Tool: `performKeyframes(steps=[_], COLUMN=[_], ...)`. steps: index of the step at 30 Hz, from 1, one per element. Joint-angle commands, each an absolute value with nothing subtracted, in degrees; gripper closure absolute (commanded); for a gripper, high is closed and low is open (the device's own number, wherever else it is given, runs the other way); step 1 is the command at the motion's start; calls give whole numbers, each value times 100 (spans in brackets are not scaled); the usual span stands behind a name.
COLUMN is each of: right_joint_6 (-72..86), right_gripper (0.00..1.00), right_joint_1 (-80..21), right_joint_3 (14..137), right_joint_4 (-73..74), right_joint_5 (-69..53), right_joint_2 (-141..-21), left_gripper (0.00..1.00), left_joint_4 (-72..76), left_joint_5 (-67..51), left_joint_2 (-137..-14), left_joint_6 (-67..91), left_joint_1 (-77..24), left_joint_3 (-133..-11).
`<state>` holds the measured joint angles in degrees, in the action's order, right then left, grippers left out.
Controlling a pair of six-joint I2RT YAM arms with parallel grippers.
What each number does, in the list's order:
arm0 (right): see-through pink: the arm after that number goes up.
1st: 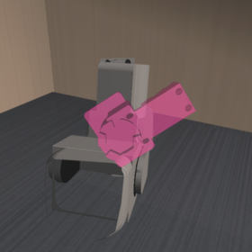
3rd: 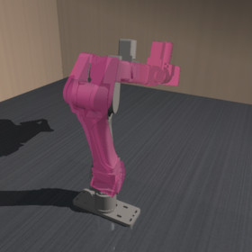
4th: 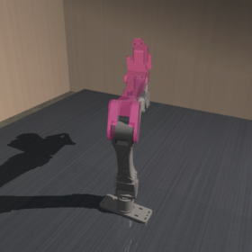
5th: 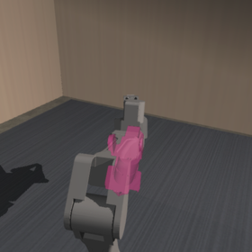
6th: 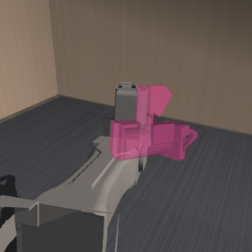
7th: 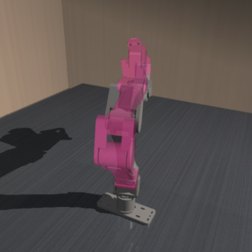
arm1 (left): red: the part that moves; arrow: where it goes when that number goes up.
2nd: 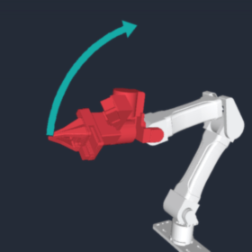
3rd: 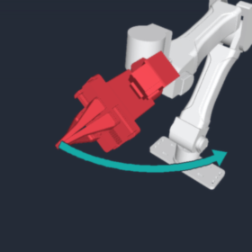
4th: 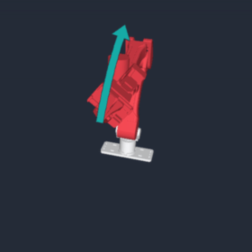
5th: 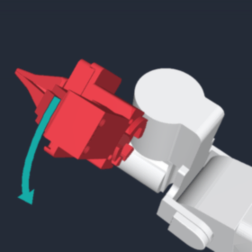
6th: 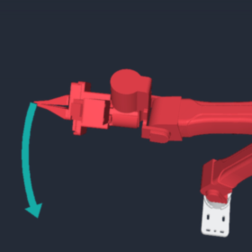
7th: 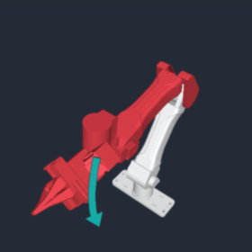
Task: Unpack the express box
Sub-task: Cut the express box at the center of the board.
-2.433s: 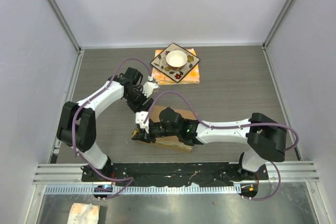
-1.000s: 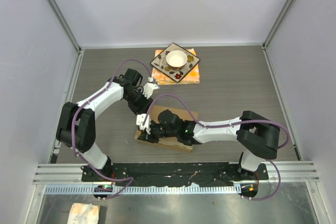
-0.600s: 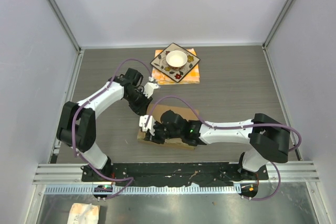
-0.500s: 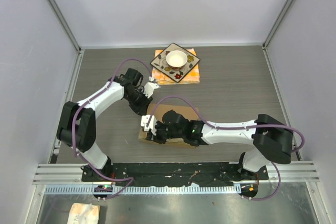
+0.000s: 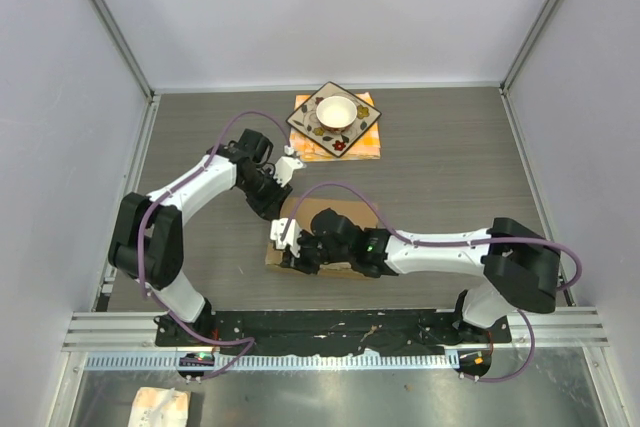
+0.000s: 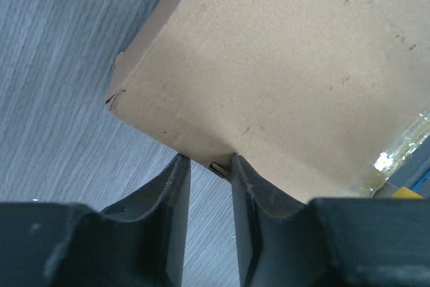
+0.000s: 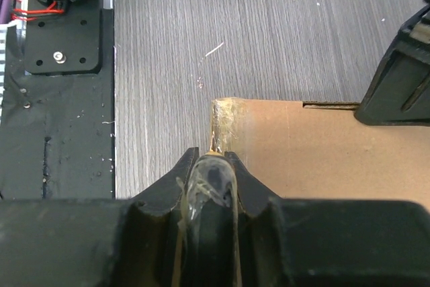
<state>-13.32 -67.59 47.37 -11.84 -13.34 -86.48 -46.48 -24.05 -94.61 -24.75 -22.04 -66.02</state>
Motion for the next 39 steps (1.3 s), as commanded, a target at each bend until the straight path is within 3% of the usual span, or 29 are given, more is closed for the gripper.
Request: performKeyframes(steps=[1,7,18,22,25,36,39], right_joint_6=[-1222,-1003,-993,-1011,-1020,-1037,-1107], right_gripper=[99,99,99,99,99,99,99], right_joint_1=[-6689,-6671,-6662,-6680,-6688,-6759,-6767], right_joint_3=[4843,4843,4948,5019,5010,4834,4729], right_joint_4=[-1002,-1318,-1591,-1547,-1512,-1389,-1249], right_joint_5=[-1547,-1670,-1600,-1617,-1608,-1433,-1310], right_joint_2=[-8991,-9343,-9510,-9440,-9361,-8974,-8728], left_gripper=[64,55,49,72,83,100,100], left_joint_4=[-4709,-5607,-6179,-5934,-5652,-4941,-4773], left_joint_5=[-1826,-2592,-3348,-3191,-2928,-2145,-1768], left_joint_2=[-9695,-9440,-9087,-9299,-9456,-9703,-9764], left_joint_6=[-2997,-2988,-3120,-3033,-2988,-2575,-2584], left_joint_1=[-2136,-2065,-2039,-2048,-2065,-2083,-2074], left_joint_3=[-6688,-6979,-6469,-6267,-6126,-6047,-6003])
